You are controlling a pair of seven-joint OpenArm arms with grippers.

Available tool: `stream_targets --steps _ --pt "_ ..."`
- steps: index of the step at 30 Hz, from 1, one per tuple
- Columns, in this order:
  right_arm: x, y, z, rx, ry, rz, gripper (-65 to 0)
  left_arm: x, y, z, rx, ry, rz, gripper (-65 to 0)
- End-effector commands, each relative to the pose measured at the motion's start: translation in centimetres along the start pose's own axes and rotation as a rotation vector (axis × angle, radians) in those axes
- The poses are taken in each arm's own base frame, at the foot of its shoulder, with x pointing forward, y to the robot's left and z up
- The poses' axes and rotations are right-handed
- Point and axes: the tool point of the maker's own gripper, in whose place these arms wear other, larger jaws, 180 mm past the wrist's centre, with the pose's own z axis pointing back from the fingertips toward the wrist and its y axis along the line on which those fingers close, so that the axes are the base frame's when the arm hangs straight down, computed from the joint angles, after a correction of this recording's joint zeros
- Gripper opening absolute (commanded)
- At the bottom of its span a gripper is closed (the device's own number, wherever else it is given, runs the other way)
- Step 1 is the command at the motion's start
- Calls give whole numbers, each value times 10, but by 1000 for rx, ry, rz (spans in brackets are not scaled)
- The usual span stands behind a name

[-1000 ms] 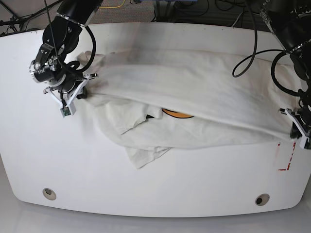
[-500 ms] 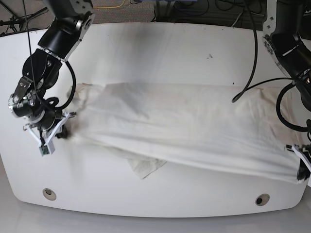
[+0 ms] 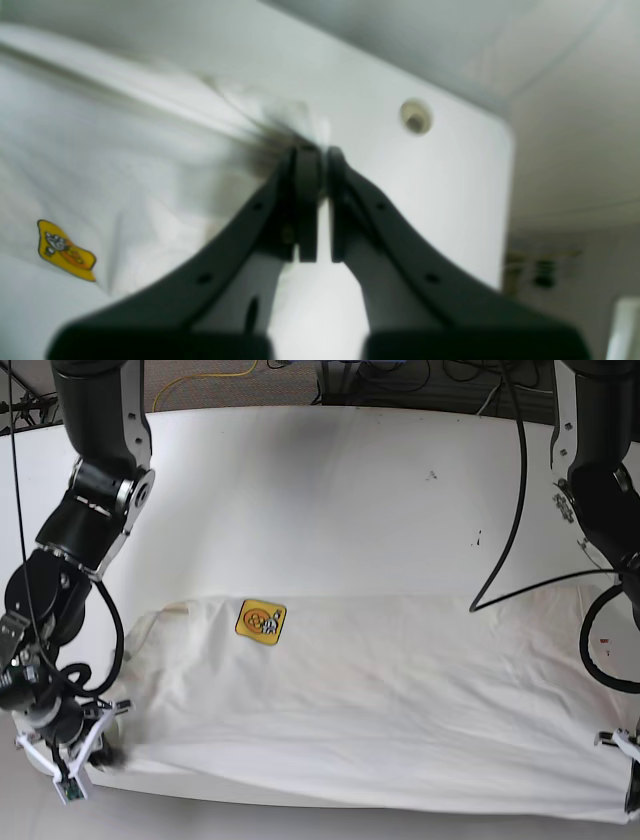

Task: Fold the T-shirt properly
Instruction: 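Lift the shirt with both grippers and swing it toward the table edge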

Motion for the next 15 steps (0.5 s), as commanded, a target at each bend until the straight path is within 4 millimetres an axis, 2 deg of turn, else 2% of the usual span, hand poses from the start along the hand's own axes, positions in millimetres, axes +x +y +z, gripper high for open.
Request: stream_targets --steps 1,2,3,4,6,11,15 --pt "63 -34 28 -78 -142 53 -650 54 35 16 94 -141 5 -650" --pt "72 -37 31 -86 -154 64 -650 62 37 17 99 -159 8 -650" --pt "91 -42 37 -98 -175 90 -650 79 42 19 111 -196 13 -650" --pt "101 -45 41 -106 -182 108 -650 89 45 21 115 -219 17 -650" --pt "126 -59 57 -152 -206 150 -650 113 56 27 134 -272 30 -650" --pt "174 -79 91 -220 -270 208 -650 162 82 37 153 -361 54 -650" --pt "203 -82 111 -261 -300 270 -650 187 92 40 143 -400 73 -650"
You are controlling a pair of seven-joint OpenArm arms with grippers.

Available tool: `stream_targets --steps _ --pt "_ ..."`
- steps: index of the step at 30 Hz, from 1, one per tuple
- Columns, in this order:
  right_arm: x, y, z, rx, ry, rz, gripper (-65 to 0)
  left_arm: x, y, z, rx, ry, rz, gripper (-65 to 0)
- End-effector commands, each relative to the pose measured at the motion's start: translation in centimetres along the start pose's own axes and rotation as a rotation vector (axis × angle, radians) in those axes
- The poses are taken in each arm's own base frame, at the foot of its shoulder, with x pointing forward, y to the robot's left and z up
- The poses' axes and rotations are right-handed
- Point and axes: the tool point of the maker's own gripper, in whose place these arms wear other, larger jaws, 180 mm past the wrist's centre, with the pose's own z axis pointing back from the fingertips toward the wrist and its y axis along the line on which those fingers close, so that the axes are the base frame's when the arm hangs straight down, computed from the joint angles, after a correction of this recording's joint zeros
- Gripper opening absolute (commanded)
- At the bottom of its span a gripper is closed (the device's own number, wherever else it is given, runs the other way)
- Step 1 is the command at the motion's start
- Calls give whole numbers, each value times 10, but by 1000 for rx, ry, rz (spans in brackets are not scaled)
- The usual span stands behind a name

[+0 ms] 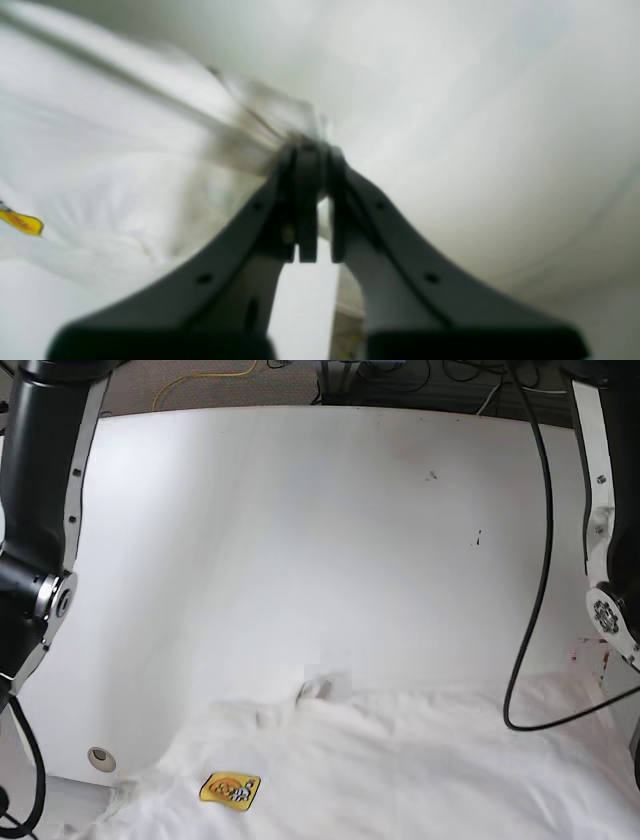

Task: Fold the T-shirt properly
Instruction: 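Lift the shirt with both grippers and swing it toward the table edge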

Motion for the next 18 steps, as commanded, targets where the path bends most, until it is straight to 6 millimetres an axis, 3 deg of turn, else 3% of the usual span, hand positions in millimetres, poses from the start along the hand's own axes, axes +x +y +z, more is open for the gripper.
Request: stream_targets --steps 1,7,11,18 --pt "30 -17 18 -57 -52 58 -650 29 14 2 24 -68 22 -650" --pt "30 -19 33 -106 -46 108 -650 22 -3 -4 -12 -51 9 -650" --pt "5 -13 36 -116 -1 127 -650 -6 -24 -11 -56 2 18 -650" --pt "-42 14 35 -89 58 122 -650 -37 -48 5 -65 41 -40 -650"
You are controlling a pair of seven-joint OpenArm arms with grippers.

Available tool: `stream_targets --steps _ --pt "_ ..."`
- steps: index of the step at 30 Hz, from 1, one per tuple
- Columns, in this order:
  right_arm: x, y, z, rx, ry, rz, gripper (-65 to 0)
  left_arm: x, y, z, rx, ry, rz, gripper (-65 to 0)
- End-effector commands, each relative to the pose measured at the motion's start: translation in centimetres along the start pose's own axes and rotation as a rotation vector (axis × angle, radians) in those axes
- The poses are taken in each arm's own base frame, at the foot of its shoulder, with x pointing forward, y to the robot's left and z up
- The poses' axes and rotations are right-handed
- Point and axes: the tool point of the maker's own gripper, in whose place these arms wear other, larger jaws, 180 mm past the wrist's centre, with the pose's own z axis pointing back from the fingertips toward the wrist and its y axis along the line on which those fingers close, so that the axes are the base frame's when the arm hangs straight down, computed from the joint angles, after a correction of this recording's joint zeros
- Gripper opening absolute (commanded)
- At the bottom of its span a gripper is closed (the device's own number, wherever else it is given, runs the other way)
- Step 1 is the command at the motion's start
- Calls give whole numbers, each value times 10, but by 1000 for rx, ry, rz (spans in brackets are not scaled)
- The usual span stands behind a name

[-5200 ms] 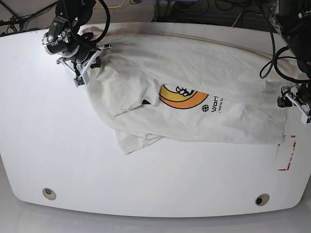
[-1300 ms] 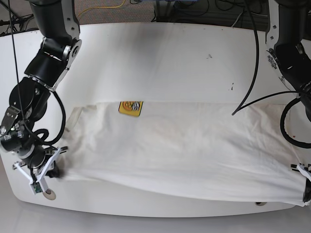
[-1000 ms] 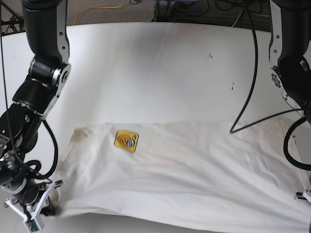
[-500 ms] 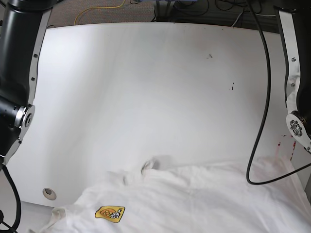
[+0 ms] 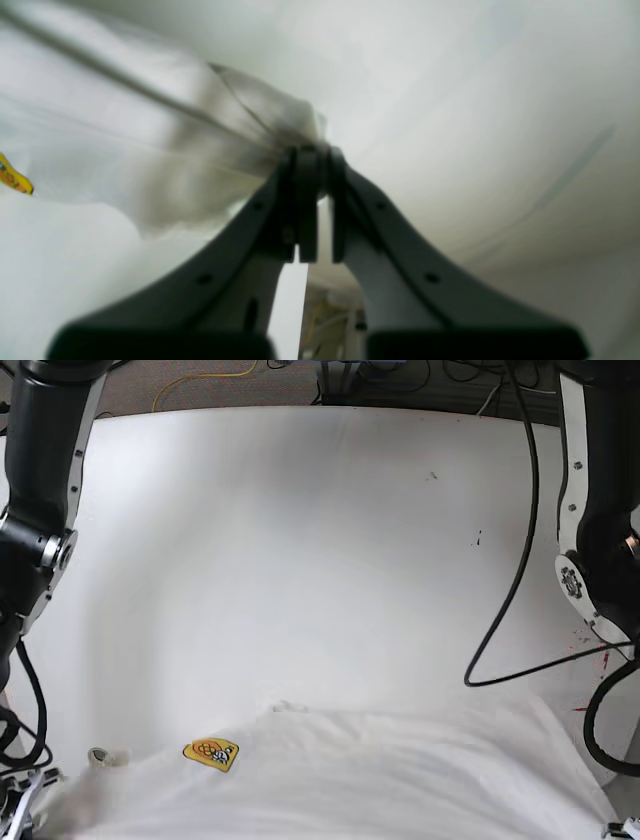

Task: Fold the T-shirt properly
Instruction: 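Lift the shirt with both grippers and swing it toward the table edge, then drag the shirt back across the table with both grippers, laying it flat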

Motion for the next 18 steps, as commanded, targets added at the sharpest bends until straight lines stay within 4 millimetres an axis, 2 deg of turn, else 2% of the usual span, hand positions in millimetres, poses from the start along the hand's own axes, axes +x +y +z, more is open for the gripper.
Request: stream_targets --steps 1,5,8,12,13,14,18 --pt "0 -4 12 -36 -38 -2 -650 13 5 15 39 -69 -33 -650" --pt "-29 24 13 -6 4 10 -650 -21 -18 21 12 -11 -63 -650" --pt "-61 43 19 13 53 4 -650 -50 -32 31 -1 44 -77 -650" --pt "-103 78 21 76 129 -44 -650 -103 -42 44 -15 167 -57 -650" --pt "-108 83 21 86 140 -53 -650 -110 -42 46 -15 184 -52 -650" --pt "-123 95 22 109 168 -78 -650 -131 -46 51 -27 229 -50 -650" --pt "-161 128 28 174 251 -129 -650 -182 -59 71 -77 347 -73 -650"
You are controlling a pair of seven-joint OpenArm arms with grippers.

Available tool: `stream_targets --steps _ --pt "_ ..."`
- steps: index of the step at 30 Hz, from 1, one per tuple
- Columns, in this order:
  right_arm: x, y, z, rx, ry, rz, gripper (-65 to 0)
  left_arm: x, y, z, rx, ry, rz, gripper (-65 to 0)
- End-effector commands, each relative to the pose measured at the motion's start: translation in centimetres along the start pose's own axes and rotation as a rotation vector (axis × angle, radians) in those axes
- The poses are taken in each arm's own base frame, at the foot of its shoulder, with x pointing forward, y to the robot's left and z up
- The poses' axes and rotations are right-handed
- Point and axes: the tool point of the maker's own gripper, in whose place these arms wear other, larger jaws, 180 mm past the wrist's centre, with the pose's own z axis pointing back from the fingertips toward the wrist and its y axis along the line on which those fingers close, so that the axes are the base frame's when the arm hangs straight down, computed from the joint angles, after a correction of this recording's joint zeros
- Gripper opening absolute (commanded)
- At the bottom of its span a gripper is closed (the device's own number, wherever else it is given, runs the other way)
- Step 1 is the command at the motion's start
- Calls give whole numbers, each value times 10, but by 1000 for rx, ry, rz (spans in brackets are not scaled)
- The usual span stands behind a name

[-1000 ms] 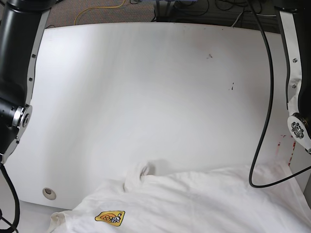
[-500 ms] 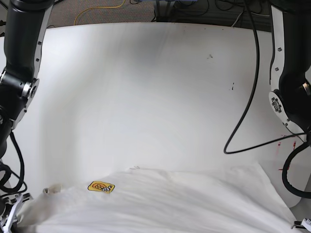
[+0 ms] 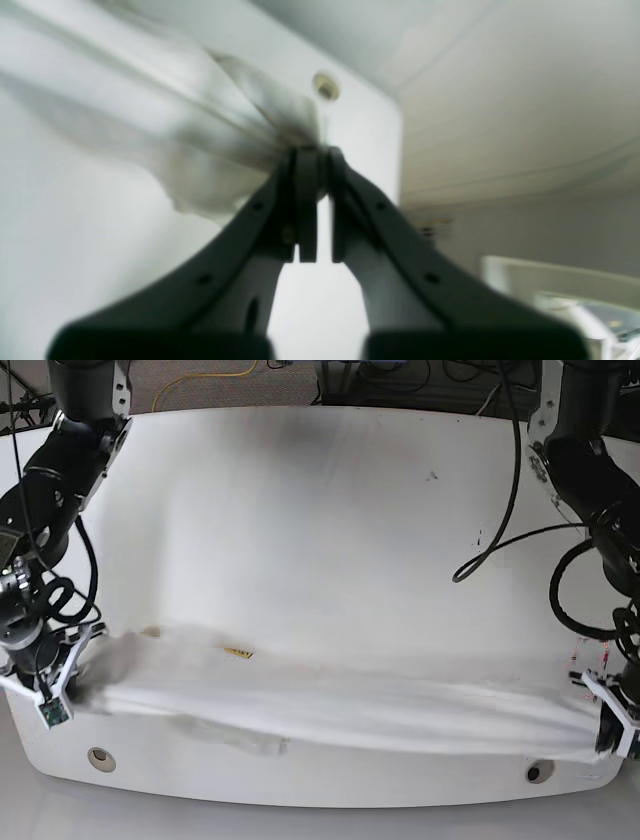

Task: Fold the T-shirt properly
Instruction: 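Drag the shirt back across the table with both grippers, laying it flat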

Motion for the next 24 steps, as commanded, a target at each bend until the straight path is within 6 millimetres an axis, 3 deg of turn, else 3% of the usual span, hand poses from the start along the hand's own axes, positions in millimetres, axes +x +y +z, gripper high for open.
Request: stream_targets --steps 1,6,9,19,24 --pt "-20 8 3 5 21 -29 -650 -32 -3 10 -4 64 -45 -650" --pt "-72 38 3 63 122 -92 -650 -99 -23 27 -47 216 -41 -650" --pt "-91 57 3 104 142 -117 -650 -129 -34 36 -74 289 -34 -650" --pt "-148 117 15 231 264 -153 -650 -209 -69 76 -172 505 -55 -650" --pt "-168 139 23 276 317 -167 -650 -243 -70 103 -188 612 -71 -650"
